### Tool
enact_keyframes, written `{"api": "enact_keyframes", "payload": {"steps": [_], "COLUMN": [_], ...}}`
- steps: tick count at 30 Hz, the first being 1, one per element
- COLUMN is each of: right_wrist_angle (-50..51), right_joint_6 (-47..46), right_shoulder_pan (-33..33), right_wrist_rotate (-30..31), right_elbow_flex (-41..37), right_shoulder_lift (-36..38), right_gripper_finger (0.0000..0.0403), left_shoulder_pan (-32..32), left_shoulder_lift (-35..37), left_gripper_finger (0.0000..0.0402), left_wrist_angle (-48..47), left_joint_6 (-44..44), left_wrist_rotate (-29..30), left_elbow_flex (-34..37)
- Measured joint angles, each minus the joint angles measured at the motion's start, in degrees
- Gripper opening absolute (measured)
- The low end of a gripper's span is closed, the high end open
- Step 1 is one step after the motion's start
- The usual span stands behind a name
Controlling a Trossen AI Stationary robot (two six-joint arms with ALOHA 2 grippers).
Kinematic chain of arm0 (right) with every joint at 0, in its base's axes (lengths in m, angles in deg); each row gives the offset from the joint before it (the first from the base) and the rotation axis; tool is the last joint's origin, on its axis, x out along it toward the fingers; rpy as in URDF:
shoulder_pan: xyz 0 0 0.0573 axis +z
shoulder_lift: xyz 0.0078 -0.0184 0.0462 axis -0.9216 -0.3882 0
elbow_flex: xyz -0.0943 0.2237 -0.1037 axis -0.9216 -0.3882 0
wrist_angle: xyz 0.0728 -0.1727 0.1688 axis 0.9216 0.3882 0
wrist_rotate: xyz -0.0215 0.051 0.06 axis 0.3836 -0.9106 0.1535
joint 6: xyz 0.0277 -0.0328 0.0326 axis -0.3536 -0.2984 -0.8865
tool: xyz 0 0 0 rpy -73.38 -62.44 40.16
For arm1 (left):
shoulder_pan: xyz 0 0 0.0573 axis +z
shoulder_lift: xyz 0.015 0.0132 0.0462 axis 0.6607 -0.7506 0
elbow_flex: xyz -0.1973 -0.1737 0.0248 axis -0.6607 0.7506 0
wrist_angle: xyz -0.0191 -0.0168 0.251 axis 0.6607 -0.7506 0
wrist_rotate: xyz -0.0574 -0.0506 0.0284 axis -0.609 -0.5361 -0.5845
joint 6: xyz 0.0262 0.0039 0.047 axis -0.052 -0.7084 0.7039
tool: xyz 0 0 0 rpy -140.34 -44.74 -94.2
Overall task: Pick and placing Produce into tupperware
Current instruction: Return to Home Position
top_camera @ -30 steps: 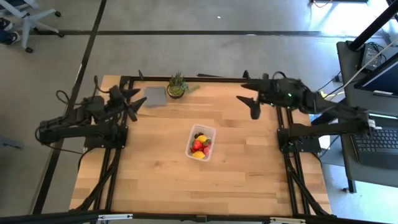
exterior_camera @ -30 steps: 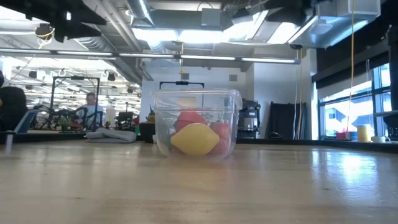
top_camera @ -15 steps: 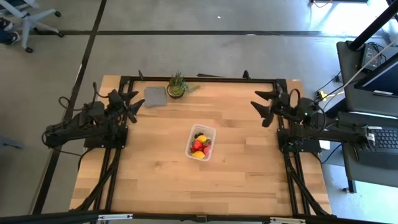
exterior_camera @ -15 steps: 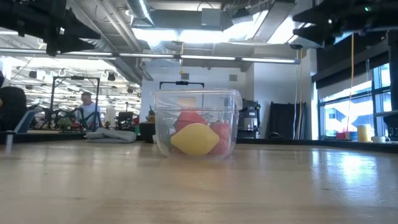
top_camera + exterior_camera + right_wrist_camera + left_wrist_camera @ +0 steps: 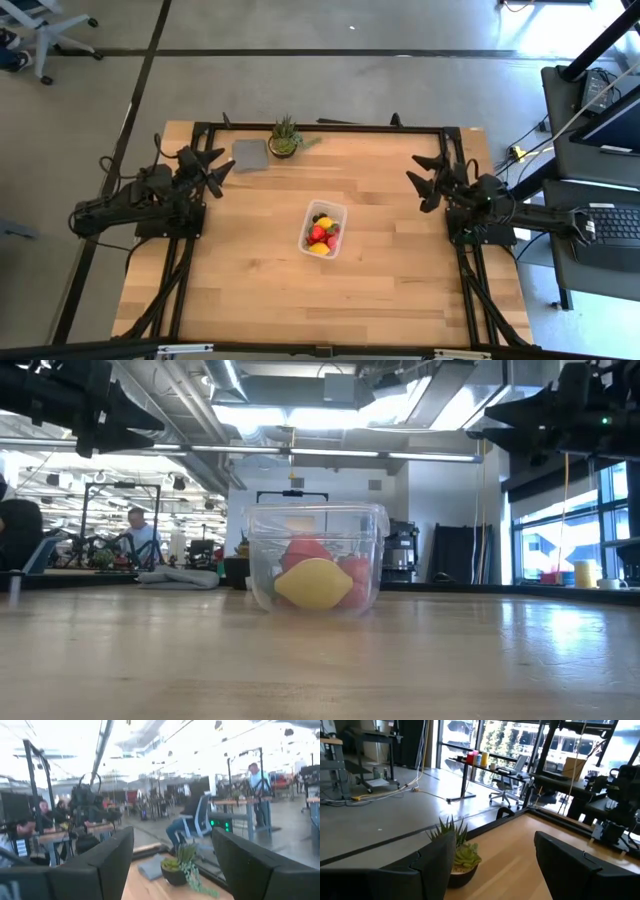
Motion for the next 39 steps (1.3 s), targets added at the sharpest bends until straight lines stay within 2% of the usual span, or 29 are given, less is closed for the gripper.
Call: {"api": "enact_keyframes", "payload": {"steps": [6,12,20,34,39], "right_wrist_angle": [-2.1,-2.5,-2.5,-1.9,3.8], "right_joint_6": [0.4,1.2,0.2,1.3,-2.2], "right_shoulder_pan": [0.0,0.0,0.0,0.0,0.0], "right_wrist_rotate": [0.0,0.0,0.0,0.0,0.0], "right_elbow_flex": [-1.0,-0.9,-0.9,-0.9,-0.9], "right_shoulder_lift": [0.0,0.2,0.2,0.2,0.2], "right_gripper_finger": [0.0272,0.0272,0.0272,0.0272,0.0272], "left_shoulder_pan": [0.0,0.0,0.0,0.0,0.0], "left_shoulder_lift": [0.0,0.0,0.0,0.0,0.0], "left_gripper_finger": [0.0261,0.0261,0.0261,0.0261,0.0261], "left_wrist_angle": [1.2,9.4,14.6,15.7,15.7], "left_joint_6": [-1.1,-2.3,-2.5,-0.5,2.4], "left_wrist_rotate": [0.8,1.7,2.1,4.5,4.6], "left_elbow_flex": [2.6,9.1,13.4,14.3,14.3]}}
